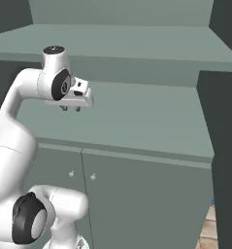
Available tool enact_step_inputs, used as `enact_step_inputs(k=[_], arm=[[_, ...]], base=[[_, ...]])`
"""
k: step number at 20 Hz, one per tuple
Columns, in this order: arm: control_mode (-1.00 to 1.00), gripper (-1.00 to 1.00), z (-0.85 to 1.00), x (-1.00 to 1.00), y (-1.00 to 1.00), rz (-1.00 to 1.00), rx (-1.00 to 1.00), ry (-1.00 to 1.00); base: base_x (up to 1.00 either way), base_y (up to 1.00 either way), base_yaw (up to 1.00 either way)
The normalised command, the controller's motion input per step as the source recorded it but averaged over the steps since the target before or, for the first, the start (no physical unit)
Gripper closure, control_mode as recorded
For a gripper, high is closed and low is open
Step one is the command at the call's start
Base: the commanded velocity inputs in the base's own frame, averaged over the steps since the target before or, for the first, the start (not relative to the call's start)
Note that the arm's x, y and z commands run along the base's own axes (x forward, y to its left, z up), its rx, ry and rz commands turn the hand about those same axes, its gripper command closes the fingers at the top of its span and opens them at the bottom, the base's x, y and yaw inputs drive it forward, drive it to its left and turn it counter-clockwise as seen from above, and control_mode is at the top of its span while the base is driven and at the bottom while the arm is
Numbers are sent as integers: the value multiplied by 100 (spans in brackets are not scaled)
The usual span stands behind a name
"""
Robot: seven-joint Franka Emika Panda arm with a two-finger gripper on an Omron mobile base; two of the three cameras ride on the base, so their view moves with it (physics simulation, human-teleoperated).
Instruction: Pick up the bowls on the counter and stack them on top of one another in the open cabinet. Place the smaller bowl on top of the larger bowl.
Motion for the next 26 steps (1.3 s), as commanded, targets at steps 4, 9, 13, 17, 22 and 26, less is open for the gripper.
enact_step_inputs(k=[4,9,13,17,22,26], arm=[[100,-100,0,0,0,0,0,0],[100,-100,0,0,0,0,0,0],[100,-100,0,0,0,0,0,0],[100,-100,0,0,0,0,0,0],[100,-100,0,0,0,0,0,0],[100,-100,0,0,0,0,0,0]], base=[[-11,0,0],[-71,2,-2],[-98,1,-3],[-96,8,-6],[-89,11,-11],[-52,27,-21]])
